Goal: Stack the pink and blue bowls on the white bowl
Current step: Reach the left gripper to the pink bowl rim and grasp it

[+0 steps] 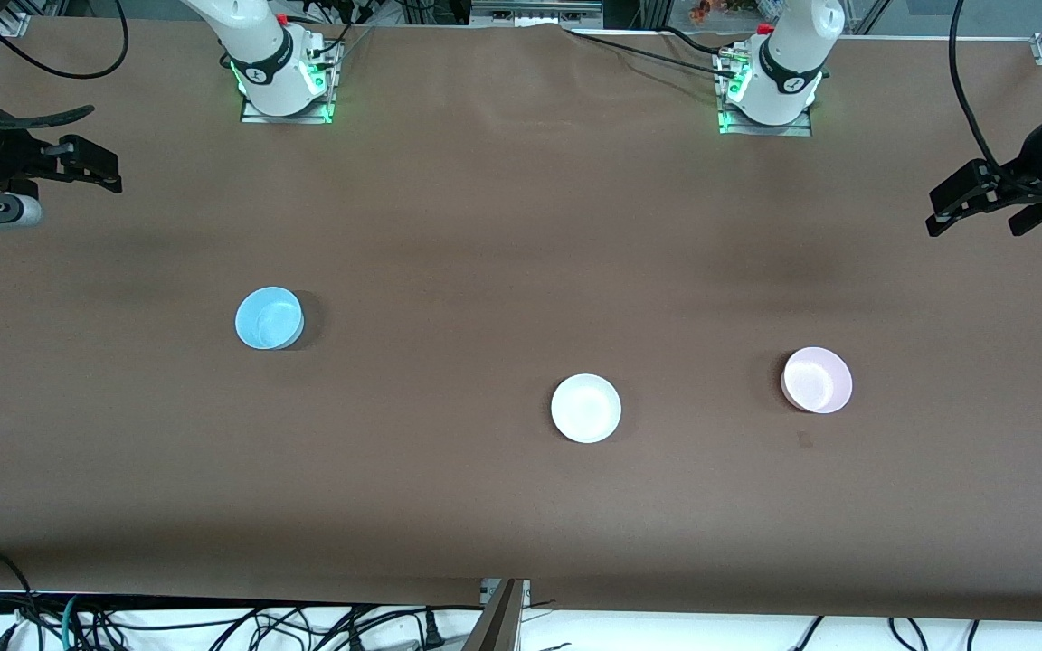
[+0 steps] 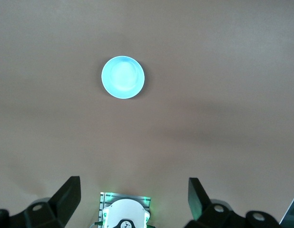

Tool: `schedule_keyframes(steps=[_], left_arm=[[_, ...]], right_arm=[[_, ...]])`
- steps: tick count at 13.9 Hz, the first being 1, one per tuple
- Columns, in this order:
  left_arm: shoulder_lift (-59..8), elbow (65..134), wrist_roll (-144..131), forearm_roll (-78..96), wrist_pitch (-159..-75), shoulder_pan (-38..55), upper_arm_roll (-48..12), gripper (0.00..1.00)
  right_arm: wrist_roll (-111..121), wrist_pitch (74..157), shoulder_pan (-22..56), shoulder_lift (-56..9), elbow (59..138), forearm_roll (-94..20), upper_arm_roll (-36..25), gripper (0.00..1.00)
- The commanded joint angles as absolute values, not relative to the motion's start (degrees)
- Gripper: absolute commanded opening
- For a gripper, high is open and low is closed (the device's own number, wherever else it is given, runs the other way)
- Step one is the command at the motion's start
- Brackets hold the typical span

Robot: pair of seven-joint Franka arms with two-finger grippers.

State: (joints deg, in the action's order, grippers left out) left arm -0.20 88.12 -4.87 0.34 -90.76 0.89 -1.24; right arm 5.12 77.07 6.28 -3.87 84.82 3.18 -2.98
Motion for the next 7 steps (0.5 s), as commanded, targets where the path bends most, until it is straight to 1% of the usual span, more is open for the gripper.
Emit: schedule_keyframes(steps=[1, 4, 7], left_arm=[[-0.61, 86.92, -3.51, 0.00, -89.56, 1.14, -1.05, 0.99], [-1.75, 88.67, -3.35, -0.09, -89.82, 1.05, -0.97, 1.00], [-3.86, 91.57, -5.18, -0.17, -92.46, 0.97, -0.71, 1.00]], right_arm=[[5.36, 77.17, 5.98, -3.60, 84.73, 3.87, -2.72, 1.00], [5.19, 77.17, 5.89, -3.69, 84.73, 3.87, -2.72, 1.00], [5.19, 77.17, 5.89, -3.60, 84.73, 3.87, -3.16, 1.00]])
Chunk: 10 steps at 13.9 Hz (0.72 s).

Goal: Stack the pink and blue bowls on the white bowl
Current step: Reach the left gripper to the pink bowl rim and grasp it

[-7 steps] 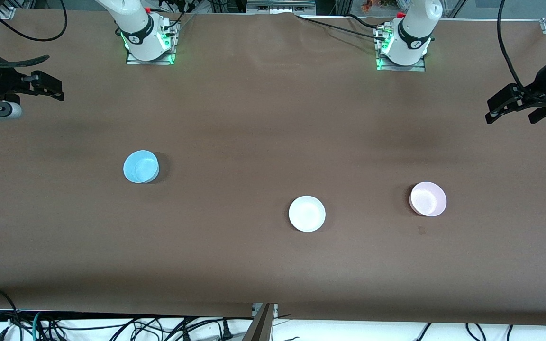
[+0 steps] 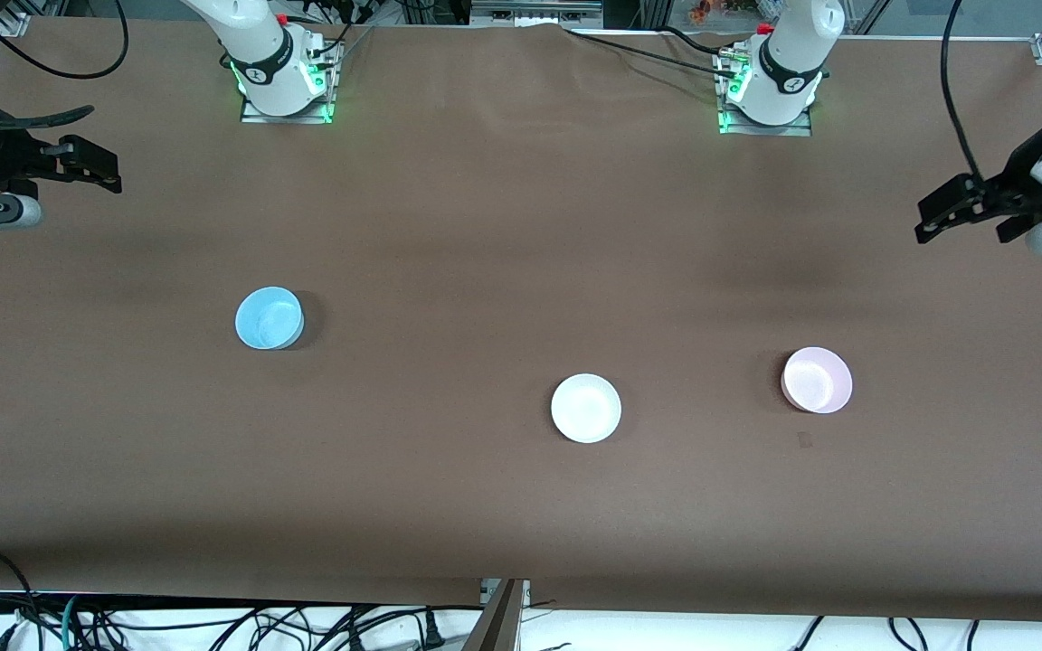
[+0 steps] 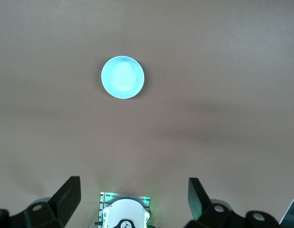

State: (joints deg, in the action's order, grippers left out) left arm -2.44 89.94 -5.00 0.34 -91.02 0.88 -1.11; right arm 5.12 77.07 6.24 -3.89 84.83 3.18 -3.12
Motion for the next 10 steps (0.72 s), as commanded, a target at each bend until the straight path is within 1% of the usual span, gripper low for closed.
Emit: schedule_keyframes(steps=[1, 3, 6, 8, 9, 10], left_arm=[[-5.17, 91.84, -5.27, -0.18, -93.59, 0.62, -0.44, 1.00], [-7.63, 94.38, -5.36, -0.26, -96.31, 0.18, 0.61, 1.00], [-12.02, 99.39, -4.49, -0.44, -105.09, 0.26, 1.75, 1.00], [-15.80, 99.93, -4.40, -0.53, -108.01, 0.35, 2.55, 1.00], [-17.91, 100.37, -4.31, -0.53, -109.15, 0.26, 2.98, 0.96], [-19.58, 100.98, -4.31, -0.53, -111.77, 0.35, 3.16, 0.96]], right_arm=[[5.19, 77.17, 5.89, -3.69, 84.73, 3.87, -3.16, 1.00], [5.19, 77.17, 5.89, -3.69, 84.73, 3.78, -3.16, 1.00], [5.10, 77.17, 5.89, -3.69, 84.73, 3.78, -3.16, 1.00], [5.10, 77.17, 5.89, -3.69, 84.73, 3.69, -3.16, 1.00], [5.10, 77.17, 5.89, -3.60, 84.73, 3.69, -3.16, 1.00], [5.10, 77.17, 5.89, -3.69, 84.73, 3.69, -3.16, 1.00]])
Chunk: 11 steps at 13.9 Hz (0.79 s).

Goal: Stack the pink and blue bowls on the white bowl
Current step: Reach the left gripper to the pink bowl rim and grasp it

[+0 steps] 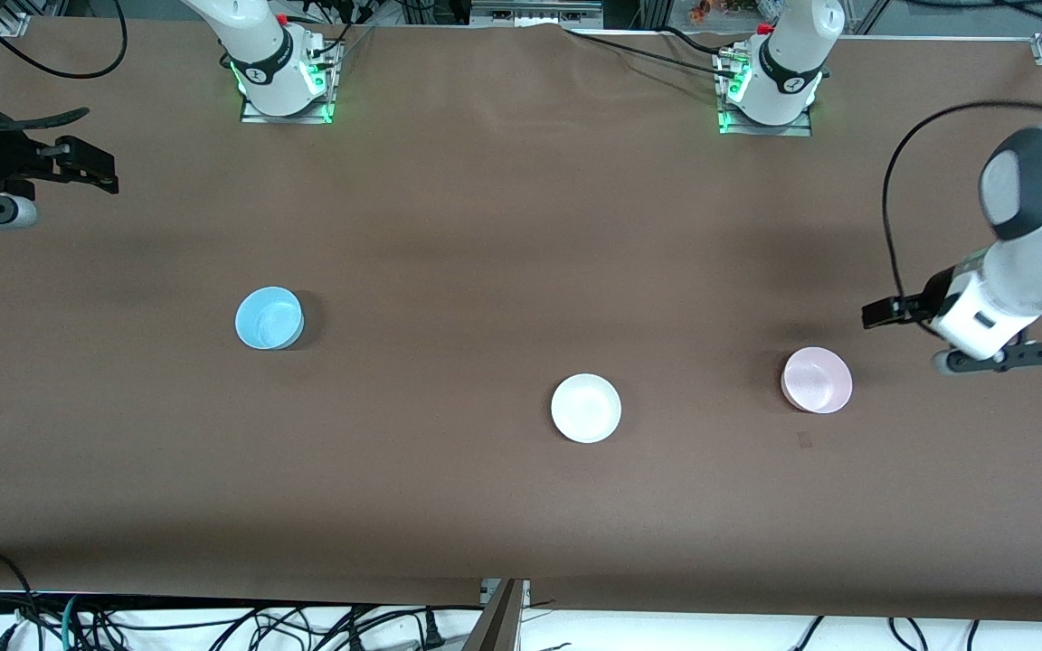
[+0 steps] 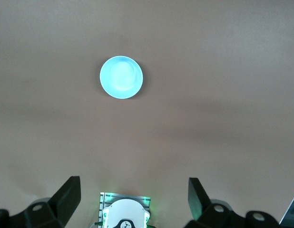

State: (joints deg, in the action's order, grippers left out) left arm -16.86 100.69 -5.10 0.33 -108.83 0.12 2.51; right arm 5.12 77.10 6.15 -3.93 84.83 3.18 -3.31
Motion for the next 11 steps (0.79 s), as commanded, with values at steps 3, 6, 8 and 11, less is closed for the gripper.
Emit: schedule_keyframes(steps=[3, 6, 8, 11], left_arm=[[-21.97, 106.94, -4.31, -0.53, -123.35, 0.26, 3.51, 0.95], [-24.60, 110.12, -4.05, -0.53, -131.64, 0.18, 4.22, 0.91], [-25.83, 110.21, -2.56, -0.53, -133.06, 0.18, 4.74, 0.88], [-27.68, 110.91, -2.29, -0.53, -135.69, -0.26, 4.83, 0.83]], right_arm=[[5.45, 77.25, 5.71, -3.69, 84.73, 3.69, -3.25, 1.00], [5.62, 77.43, 5.80, -4.65, 83.59, 3.25, -4.04, 1.00], [5.71, 77.34, 5.80, -5.10, 83.41, 3.16, -3.96, 1.00], [5.45, 77.43, 5.71, -7.64, 83.41, 2.73, -4.04, 1.00]])
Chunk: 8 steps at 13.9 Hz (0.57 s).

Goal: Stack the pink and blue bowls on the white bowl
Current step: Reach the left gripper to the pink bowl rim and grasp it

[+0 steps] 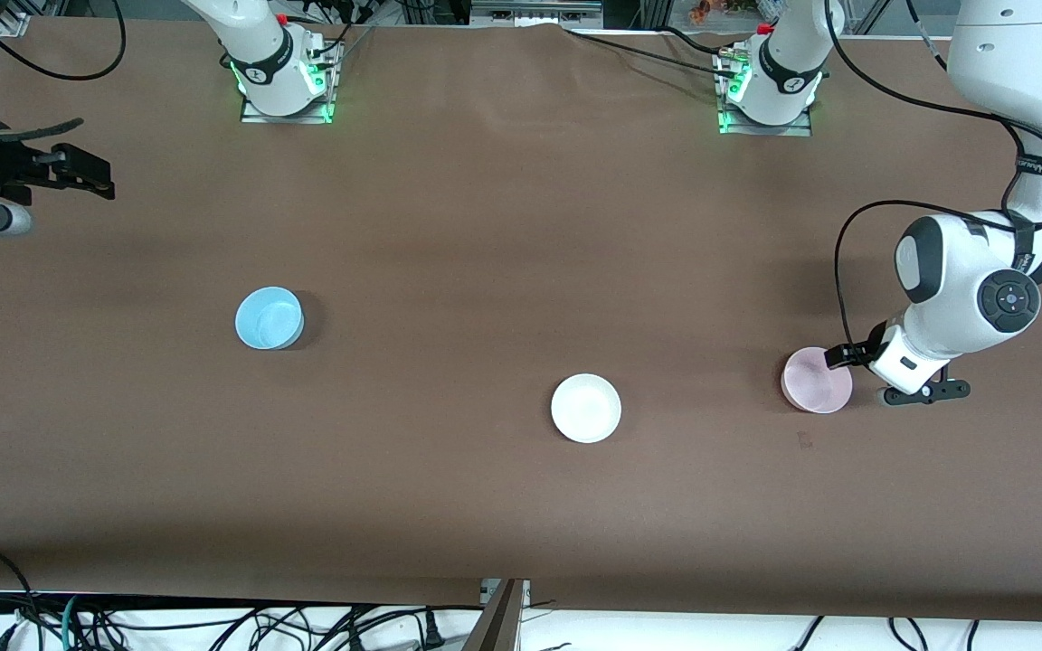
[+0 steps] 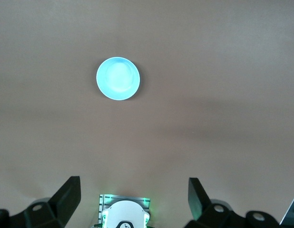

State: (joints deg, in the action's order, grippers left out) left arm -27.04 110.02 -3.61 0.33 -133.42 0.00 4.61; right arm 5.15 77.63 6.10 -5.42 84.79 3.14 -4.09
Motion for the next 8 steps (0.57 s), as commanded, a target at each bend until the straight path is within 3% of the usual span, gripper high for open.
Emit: schedule_keyframes(steps=[1, 5, 8], left_arm=[[-27.77, 111.70, -2.20, -0.53, -137.01, -0.26, 4.83, 0.83], [-28.39, 112.32, -1.93, -0.09, -138.78, -0.35, 4.83, 0.77], [-28.92, 112.32, -1.93, -0.09, -139.39, -0.35, 4.83, 0.73]], right_arm=[[5.54, 77.34, 4.84, -8.17, 83.67, 2.20, -4.04, 1.00], [5.71, 77.69, 2.03, -11.94, 83.94, 1.67, -4.13, 1.00], [5.71, 82.33, 1.06, -17.12, 84.98, 1.15, -4.13, 1.00]])
